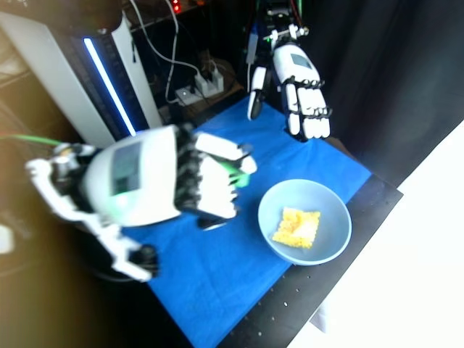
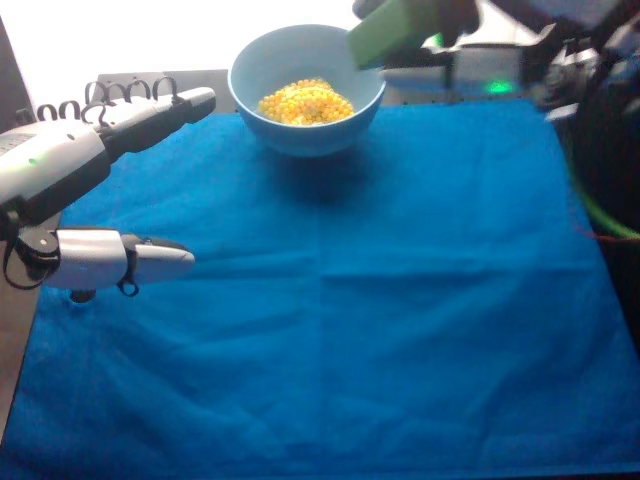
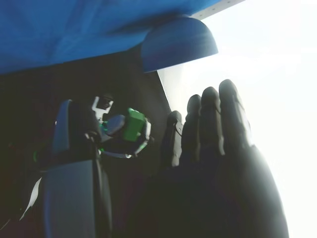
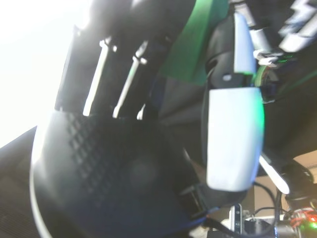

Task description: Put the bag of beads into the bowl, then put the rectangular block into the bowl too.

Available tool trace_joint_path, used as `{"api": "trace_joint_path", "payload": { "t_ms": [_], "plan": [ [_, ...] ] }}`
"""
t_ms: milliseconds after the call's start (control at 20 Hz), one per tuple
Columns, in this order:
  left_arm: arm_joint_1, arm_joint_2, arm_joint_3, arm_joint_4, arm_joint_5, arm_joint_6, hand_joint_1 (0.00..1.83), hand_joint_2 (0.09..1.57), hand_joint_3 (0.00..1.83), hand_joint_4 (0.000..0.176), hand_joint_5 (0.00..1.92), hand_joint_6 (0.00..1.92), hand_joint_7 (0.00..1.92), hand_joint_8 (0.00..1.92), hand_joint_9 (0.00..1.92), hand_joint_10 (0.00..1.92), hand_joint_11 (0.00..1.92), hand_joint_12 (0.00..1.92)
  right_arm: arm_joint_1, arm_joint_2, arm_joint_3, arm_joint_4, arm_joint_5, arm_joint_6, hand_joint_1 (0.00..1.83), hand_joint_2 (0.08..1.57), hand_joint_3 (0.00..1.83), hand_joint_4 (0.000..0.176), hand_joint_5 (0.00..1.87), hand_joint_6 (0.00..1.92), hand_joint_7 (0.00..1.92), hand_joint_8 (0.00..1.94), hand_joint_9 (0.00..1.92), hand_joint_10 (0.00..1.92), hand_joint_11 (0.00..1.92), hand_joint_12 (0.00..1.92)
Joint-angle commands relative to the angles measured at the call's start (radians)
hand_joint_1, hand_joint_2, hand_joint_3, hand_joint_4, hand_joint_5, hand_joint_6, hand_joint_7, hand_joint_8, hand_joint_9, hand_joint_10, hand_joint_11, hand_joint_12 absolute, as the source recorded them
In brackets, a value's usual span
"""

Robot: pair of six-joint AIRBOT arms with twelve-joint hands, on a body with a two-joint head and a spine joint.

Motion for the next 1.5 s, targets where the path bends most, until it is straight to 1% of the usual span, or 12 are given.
{"api": "trace_joint_path", "payload": {
  "t_ms": [0,400,450,500,550,600,750,1000,1050,1200,1250,1450],
  "plan": [
    [-0.01,-0.003,0.006,-0.001,-0.119,-0.011,0.79,1.04,0.0,0.135,0.05,0.0,0.09,0.0,0.09,0.0,0.0,0.16,0.012,-0.021,0.023,0.063,0.075,0.0,1.17,1.08,0.0,0.0,1.05,0.86,1.55,0.19,1.52,0.77,1.42,1.23],
    [-0.013,-0.024,0.026,0.005,-0.124,-0.032,0.76,1.03,0.0,0.09,0.06,0.0,0.1,0.0,0.13,0.0,0.0,0.46,0.113,-0.195,0.247,0.022,-0.17,0.0,1.17,1.07,0.0,0.0,1.09,0.8,1.5,0.13,1.36,0.78,1.22,1.33],
    [-0.014,-0.025,0.027,0.007,-0.124,-0.035,0.8,1.03,0.0,0.086,0.05,0.0,0.1,0.0,0.12,0.0,0.0,0.43,0.113,-0.203,0.255,0.021,-0.182,0.0,0.99,1.0,0.0,0.0,0.77,0.27,1.12,0.02,0.96,0.41,0.53,1.26],
    [-0.014,-0.026,0.027,0.007,-0.126,-0.036,0.8,1.03,0.0,0.086,0.05,0.0,0.1,0.0,0.12,0.0,0.0,0.43,0.113,-0.207,0.258,0.021,-0.182,0.0,0.99,1.0,0.0,0.0,0.77,0.27,1.12,0.02,0.96,0.41,0.53,1.26],
    [-0.014,-0.026,0.028,0.007,-0.128,-0.04,0.78,1.03,0.0,0.078,0.04,0.0,0.11,0.0,0.12,0.0,0.0,0.45,0.113,-0.211,0.259,0.019,-0.183,0.0,0.72,0.86,0.0,0.14,0.15,0.01,0.35,0.0,0.35,0.03,0.06,0.81],
    [-0.014,-0.026,0.03,0.007,-0.131,-0.045,0.77,1.03,0.0,0.074,0.04,0.0,0.1,0.0,0.11,0.0,0.0,0.45,0.113,-0.214,0.26,0.014,-0.183,0.0,0.73,0.82,0.0,0.169,0.03,0.0,0.16,0.0,0.16,0.0,0.01,0.57],
    [-0.014,-0.026,0.03,0.007,-0.136,-0.046,0.78,1.05,0.0,0.054,0.04,0.0,0.09,0.0,0.1,0.01,0.0,0.37,0.113,-0.214,0.257,0.011,-0.183,0.0,0.62,0.76,0.0,0.176,0.0,0.0,0.0,0.0,0.0,0.0,0.0,0.06],
    [-0.013,-0.022,0.026,0.006,-0.151,-0.052,0.78,1.06,0.01,0.054,0.04,0.0,0.08,0.0,0.09,0.0,0.0,0.37,0.113,-0.178,0.183,0.003,-0.132,0.0,0.56,0.74,0.0,0.176,0.0,0.0,0.0,0.0,0.0,0.0,0.0,0.0],
    [-0.011,-0.019,0.024,0.006,-0.163,-0.061,0.78,1.05,0.0,0.083,0.05,0.0,0.09,0.0,0.1,0.0,0.0,0.36,0.11,-0.145,0.16,0.004,-0.103,0.0,0.6,0.76,0.0,0.176,0.0,0.0,0.0,0.0,0.0,0.0,0.0,0.0],
    [0.009,-0.007,0.012,0.006,-0.229,-0.107,0.79,1.05,0.0,0.093,0.05,0.0,0.09,0.0,0.1,0.0,0.0,0.31,0.036,-0.057,0.091,0.058,-0.02,0.0,0.57,0.73,0.0,0.176,0.0,0.0,0.0,0.0,0.0,0.0,0.0,0.0],
    [0.013,0.0,0.003,0.006,-0.249,-0.107,0.72,1.04,0.0,0.132,0.02,0.0,0.1,0.0,0.12,0.0,0.0,0.37,-0.001,-0.02,0.054,0.092,0.029,0.0,0.55,0.74,0.0,0.176,0.0,0.0,0.0,0.0,0.0,0.0,0.0,0.0],
    [0.079,0.028,-0.043,-0.023,-0.387,-0.118,0.67,1.03,0.0,0.158,0.02,0.0,0.1,0.0,0.12,0.0,0.0,0.41,-0.205,0.098,-0.081,0.285,0.235,0.0,0.61,0.77,0.01,0.176,0.0,0.0,0.0,0.0,0.0,0.0,0.0,0.0]
  ]
}}
